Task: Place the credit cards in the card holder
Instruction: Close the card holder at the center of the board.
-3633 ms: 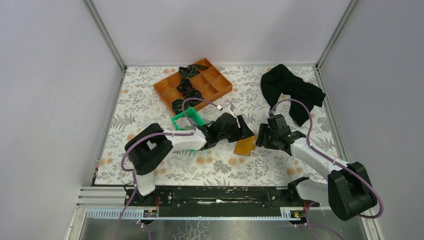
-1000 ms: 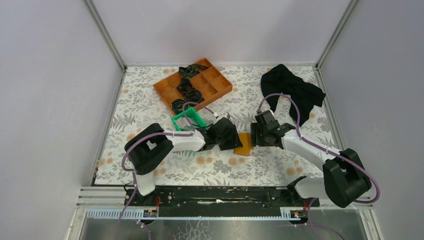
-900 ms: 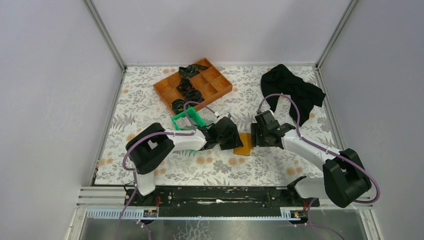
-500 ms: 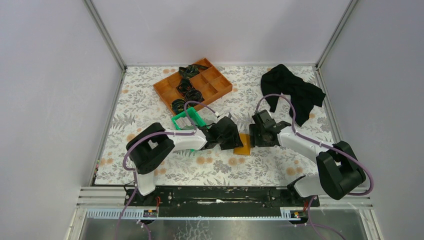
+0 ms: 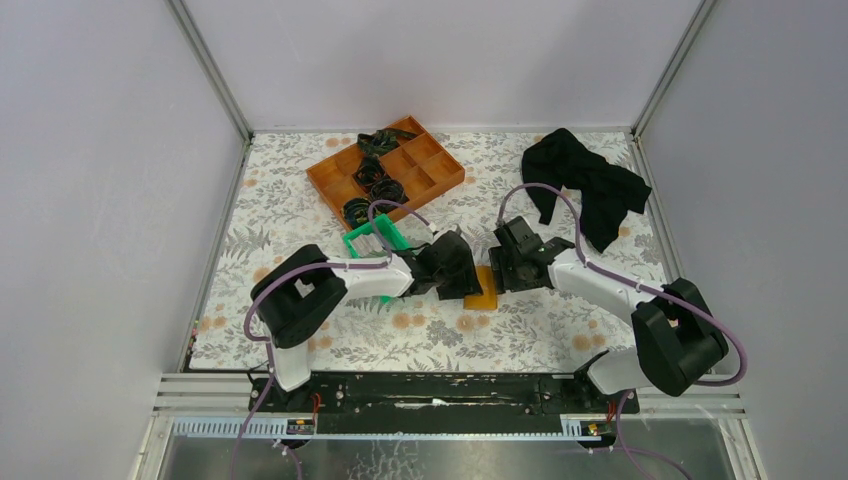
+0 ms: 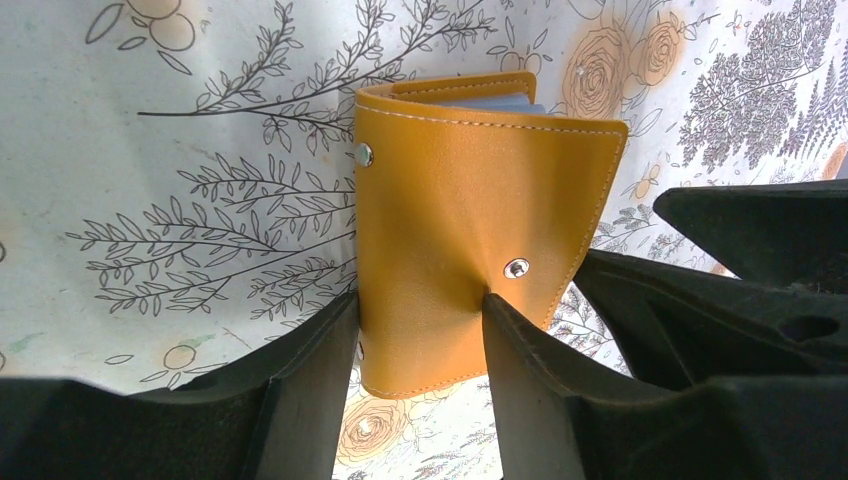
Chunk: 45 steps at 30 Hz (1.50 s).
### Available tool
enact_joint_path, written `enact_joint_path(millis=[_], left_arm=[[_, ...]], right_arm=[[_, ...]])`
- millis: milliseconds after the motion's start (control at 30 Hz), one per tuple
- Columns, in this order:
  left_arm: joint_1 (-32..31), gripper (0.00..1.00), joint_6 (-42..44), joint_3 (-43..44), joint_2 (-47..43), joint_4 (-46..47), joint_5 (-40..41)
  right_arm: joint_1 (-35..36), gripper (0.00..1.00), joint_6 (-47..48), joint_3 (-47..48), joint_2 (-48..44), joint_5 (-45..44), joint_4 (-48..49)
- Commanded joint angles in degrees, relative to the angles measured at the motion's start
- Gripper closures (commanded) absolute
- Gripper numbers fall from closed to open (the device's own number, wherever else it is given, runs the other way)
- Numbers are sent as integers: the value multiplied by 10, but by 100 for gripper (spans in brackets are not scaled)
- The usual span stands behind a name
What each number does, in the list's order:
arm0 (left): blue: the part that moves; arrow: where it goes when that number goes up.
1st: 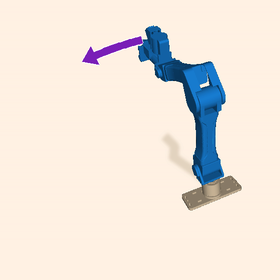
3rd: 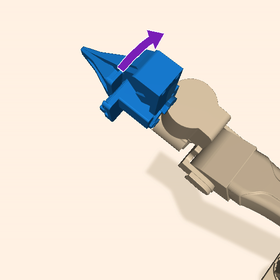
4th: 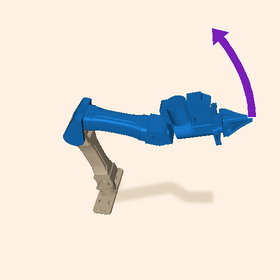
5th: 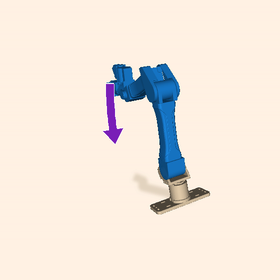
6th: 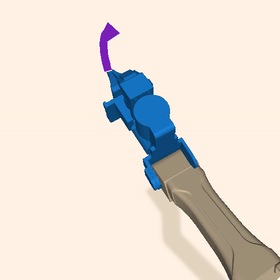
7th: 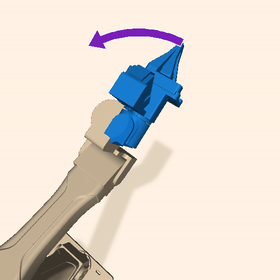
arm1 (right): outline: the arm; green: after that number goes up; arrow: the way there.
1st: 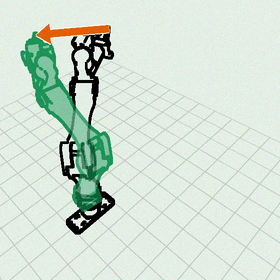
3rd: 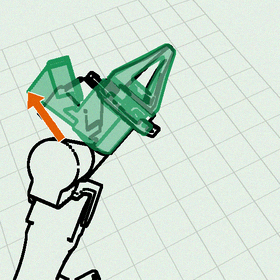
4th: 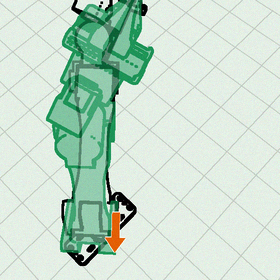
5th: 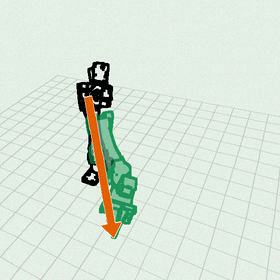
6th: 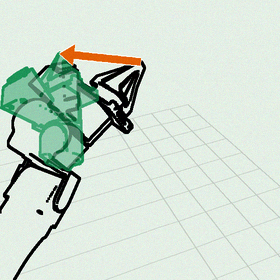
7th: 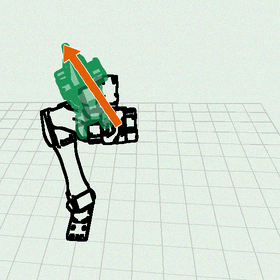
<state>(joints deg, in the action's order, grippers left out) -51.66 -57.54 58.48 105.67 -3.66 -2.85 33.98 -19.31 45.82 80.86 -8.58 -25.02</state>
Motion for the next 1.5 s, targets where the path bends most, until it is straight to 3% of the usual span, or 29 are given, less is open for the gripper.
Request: enact_joint_path(millis=[0,900,1467], left_arm=[[11,43,31,-22,23,-108,7],[53,41,64,-22,25,-192,15],[58,40,98,42,85,-269,49]], right_arm=[[14,37,24,22,5,8,3],[59,32,70,43,77,17,32],[80,32,102,73,104,-3,25]])
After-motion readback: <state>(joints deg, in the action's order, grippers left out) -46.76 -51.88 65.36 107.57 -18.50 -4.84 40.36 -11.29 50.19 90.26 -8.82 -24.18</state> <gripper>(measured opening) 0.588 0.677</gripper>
